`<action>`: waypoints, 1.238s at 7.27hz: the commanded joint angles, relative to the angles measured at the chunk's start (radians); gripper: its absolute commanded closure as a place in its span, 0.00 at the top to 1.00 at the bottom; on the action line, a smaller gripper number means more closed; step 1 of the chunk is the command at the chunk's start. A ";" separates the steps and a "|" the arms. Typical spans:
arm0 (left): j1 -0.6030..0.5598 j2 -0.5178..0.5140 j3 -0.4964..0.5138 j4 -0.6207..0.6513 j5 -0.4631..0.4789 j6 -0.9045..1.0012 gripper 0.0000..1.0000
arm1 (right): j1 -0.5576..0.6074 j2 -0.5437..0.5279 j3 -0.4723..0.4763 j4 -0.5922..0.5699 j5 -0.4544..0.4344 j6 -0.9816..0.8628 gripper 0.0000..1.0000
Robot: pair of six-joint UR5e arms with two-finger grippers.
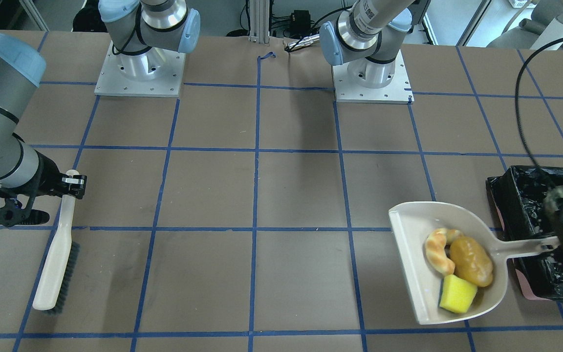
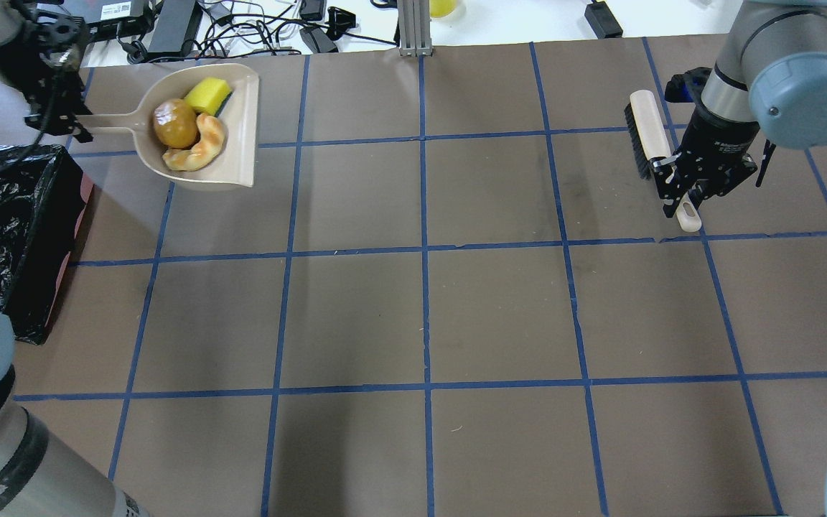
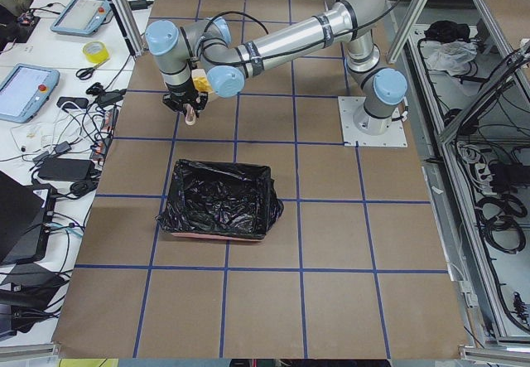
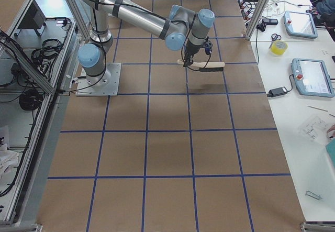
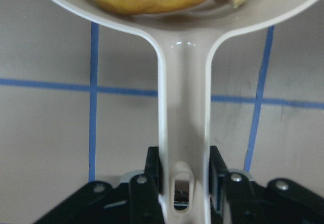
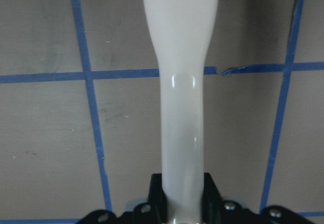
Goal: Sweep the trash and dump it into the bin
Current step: 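Lift the loaded dustpan toward the trash bag while the right gripper withdraws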
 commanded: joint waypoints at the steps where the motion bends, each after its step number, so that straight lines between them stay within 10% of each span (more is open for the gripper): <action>1: 0.197 0.007 0.046 -0.050 0.003 0.253 0.05 | -0.036 0.032 0.068 -0.155 -0.019 -0.062 0.00; 4: 0.457 -0.059 0.194 -0.085 0.025 0.664 0.04 | -0.102 0.069 0.068 -0.183 -0.020 -0.088 0.00; 9: 0.434 -0.197 0.322 0.137 0.243 0.630 0.03 | -0.120 0.101 0.073 -0.174 -0.019 -0.088 0.00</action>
